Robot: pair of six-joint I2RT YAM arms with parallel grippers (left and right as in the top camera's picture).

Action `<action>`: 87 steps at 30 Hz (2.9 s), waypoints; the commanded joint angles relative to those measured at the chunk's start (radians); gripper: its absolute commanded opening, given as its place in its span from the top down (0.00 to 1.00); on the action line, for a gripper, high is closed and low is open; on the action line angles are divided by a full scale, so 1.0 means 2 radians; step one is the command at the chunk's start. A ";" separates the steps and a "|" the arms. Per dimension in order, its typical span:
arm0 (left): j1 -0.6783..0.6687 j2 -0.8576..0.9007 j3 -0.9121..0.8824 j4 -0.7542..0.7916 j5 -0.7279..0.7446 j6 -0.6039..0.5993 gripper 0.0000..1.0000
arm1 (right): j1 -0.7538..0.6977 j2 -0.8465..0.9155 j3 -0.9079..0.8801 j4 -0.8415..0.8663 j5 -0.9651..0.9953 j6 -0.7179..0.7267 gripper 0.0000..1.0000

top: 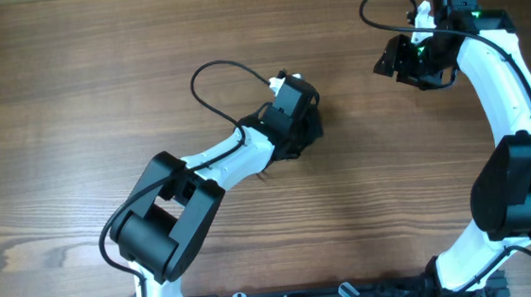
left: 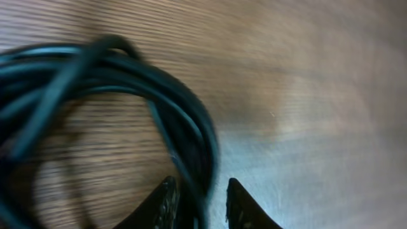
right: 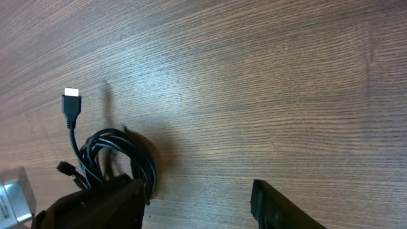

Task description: Untangle cables

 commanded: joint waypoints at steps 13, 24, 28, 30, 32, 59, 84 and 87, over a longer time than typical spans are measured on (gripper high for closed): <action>-0.010 0.045 -0.002 0.021 -0.028 -0.106 0.96 | 0.007 -0.010 0.005 -0.002 -0.024 -0.014 0.44; 0.112 -0.024 0.071 0.024 0.405 -0.200 0.96 | 0.044 -0.010 0.005 -0.009 -0.150 -0.075 0.44; 0.163 -0.026 0.071 0.024 0.469 -0.280 0.96 | 0.059 -0.013 0.005 -0.004 -0.227 -0.088 0.49; 0.170 -0.026 0.071 0.023 0.474 -0.296 0.96 | 0.073 -0.019 0.005 0.008 -0.230 -0.074 0.52; 0.171 -0.026 0.071 0.019 0.473 -0.302 0.96 | 0.099 -0.039 0.005 0.033 -0.233 -0.056 0.52; 0.197 -0.026 0.071 0.021 0.471 -0.407 0.96 | 0.208 -0.012 0.005 0.084 -0.008 0.149 0.55; 0.235 -0.026 0.071 0.230 0.659 -0.249 0.96 | 0.158 0.023 0.005 0.043 0.074 0.121 0.96; 0.259 -0.026 0.071 0.230 0.718 -0.188 0.96 | 0.146 0.023 0.005 0.038 0.070 0.121 0.96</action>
